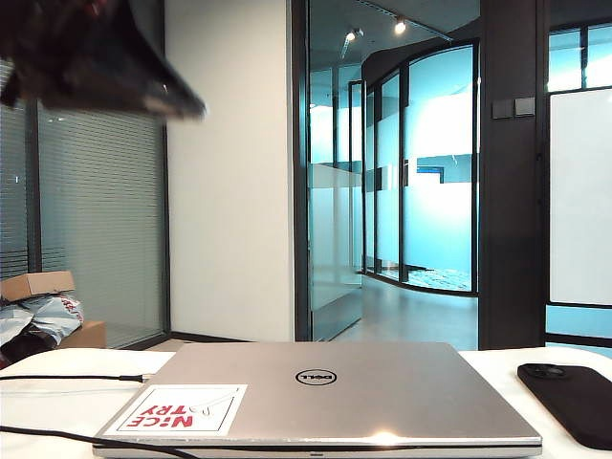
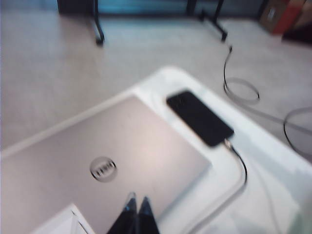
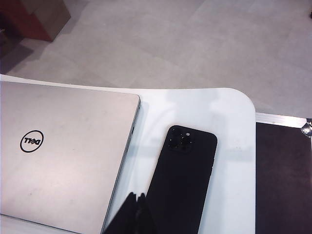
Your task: Pick up the charging cable and the phone, plug the charging cable into the charging port on the phone, and finally place them back on the table.
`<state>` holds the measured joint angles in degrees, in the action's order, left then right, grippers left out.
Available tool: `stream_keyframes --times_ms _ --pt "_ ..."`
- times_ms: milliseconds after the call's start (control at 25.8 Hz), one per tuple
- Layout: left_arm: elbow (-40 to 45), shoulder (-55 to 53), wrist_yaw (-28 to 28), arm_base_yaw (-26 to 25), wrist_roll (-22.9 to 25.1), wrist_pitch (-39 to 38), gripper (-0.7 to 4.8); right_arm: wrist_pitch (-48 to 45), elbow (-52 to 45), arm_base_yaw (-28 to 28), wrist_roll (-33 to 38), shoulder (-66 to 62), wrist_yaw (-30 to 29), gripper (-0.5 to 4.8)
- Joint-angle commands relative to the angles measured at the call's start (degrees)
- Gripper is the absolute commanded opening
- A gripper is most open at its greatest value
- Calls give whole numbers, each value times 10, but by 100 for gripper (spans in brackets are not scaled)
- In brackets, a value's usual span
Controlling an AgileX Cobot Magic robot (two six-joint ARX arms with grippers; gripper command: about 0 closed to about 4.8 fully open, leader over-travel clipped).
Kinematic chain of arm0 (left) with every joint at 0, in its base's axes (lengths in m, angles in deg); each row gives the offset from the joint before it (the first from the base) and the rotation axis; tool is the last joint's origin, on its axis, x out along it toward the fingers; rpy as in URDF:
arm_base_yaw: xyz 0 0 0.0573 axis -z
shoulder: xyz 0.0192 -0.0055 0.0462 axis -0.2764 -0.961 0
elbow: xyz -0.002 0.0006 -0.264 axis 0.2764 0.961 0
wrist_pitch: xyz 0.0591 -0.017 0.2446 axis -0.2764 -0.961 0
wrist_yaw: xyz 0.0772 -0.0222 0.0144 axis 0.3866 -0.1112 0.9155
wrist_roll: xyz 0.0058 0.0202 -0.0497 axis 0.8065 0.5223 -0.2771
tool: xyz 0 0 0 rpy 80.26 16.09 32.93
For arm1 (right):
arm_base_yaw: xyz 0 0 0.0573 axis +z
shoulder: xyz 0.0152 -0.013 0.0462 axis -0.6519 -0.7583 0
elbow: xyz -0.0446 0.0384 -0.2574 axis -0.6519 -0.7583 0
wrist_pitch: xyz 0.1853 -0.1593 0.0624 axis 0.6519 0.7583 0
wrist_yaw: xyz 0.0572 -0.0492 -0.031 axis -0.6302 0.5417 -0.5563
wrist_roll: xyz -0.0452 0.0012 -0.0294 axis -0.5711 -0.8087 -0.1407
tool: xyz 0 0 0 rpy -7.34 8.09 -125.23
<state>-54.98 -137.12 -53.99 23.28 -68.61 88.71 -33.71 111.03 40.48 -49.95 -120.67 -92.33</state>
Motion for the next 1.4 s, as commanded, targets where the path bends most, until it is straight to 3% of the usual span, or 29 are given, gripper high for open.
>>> stream_keyframes --times_ms 39,349,543,932,1242,1397 --pt "2 45 1 -47 2 7 -6 -6 2 0 1 2 0 3" --pt "68 172 1 -256 13 12 -6 -6 2 0 1 2 0 3" --pt "112 240 1 -321 13 11 -6 -6 2 0 1 2 0 3" --pt "184 362 1 -402 13 20 -6 -6 2 0 1 2 0 3" --pt "267 426 1 -407 13 56 -6 -6 2 0 1 2 0 3" --pt "274 474 3 -410 18 9 -6 -6 2 0 1 2 0 3"
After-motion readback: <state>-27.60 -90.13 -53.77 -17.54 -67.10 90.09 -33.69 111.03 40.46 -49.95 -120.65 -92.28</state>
